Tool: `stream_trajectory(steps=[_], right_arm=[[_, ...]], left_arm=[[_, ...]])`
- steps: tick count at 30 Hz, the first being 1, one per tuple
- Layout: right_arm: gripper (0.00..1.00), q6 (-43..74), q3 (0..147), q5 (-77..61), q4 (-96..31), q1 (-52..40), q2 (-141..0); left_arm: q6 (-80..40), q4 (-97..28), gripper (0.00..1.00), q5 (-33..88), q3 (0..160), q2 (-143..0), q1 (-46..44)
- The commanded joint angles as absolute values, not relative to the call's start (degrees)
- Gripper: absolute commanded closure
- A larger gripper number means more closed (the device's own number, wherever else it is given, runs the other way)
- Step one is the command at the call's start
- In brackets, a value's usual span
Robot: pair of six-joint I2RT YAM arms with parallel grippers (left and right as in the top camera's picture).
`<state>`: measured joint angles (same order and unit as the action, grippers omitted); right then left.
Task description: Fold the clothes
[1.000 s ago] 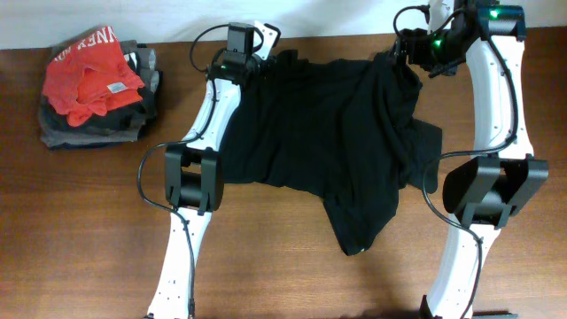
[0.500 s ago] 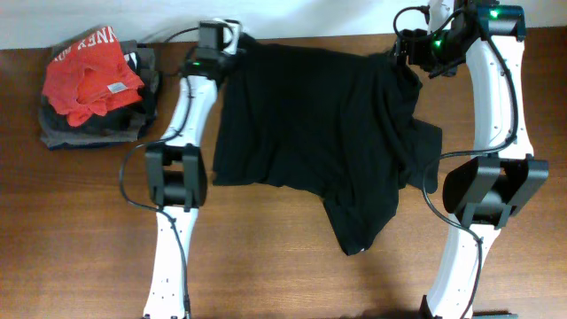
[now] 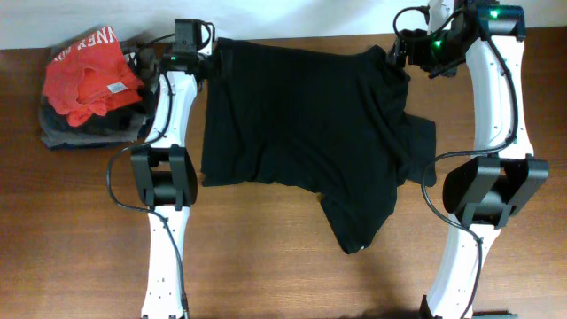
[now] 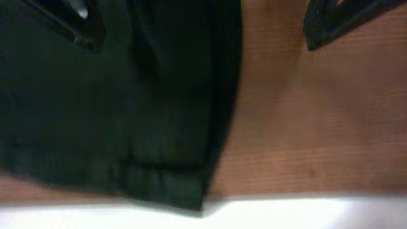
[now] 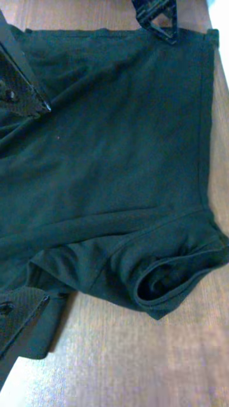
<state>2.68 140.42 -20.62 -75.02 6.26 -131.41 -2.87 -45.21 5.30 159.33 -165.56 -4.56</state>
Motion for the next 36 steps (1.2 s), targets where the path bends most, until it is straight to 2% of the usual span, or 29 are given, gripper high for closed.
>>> stream_trajectory(steps=[1,4,13,18,21,28,36], right_arm=[[0.10,2.2,142.4,-20.4,-77.2,6.2,-129.7],[0.09,2.2,143.9,-20.1,-79.4,6.2,-125.9],[0.06,9.7,144.3,-12.0,-89.9,6.2,-110.0],[0.02,10.0,144.1,-11.8,-97.3,5.6,-106.1],[0.01,11.0,140.9,-12.1,-97.3,4.3,-103.9],[0.01,14.3,130.4,-9.9,-97.3,2.0,-96.2],[0.01,21.7,111.8,-2.9,-97.3,1.9,-81.6]], left_arm=[[-3.2,-53.3,0.01,4.9,168.9,-165.5,-4.4],[-3.3,-65.6,0.01,5.0,179.7,-164.5,-4.3],[-3.2,-86.7,0.01,7.2,179.8,-146.3,-4.3],[-3.4,-96.7,0.01,7.3,179.8,-140.0,-4.3],[-3.2,-96.7,0.01,12.5,178.8,-137.1,-4.4],[-3.2,-96.7,0.01,12.9,175.7,-129.5,-4.6],[-3.6,-96.7,0.03,5.6,152.2,-116.6,-4.6]])
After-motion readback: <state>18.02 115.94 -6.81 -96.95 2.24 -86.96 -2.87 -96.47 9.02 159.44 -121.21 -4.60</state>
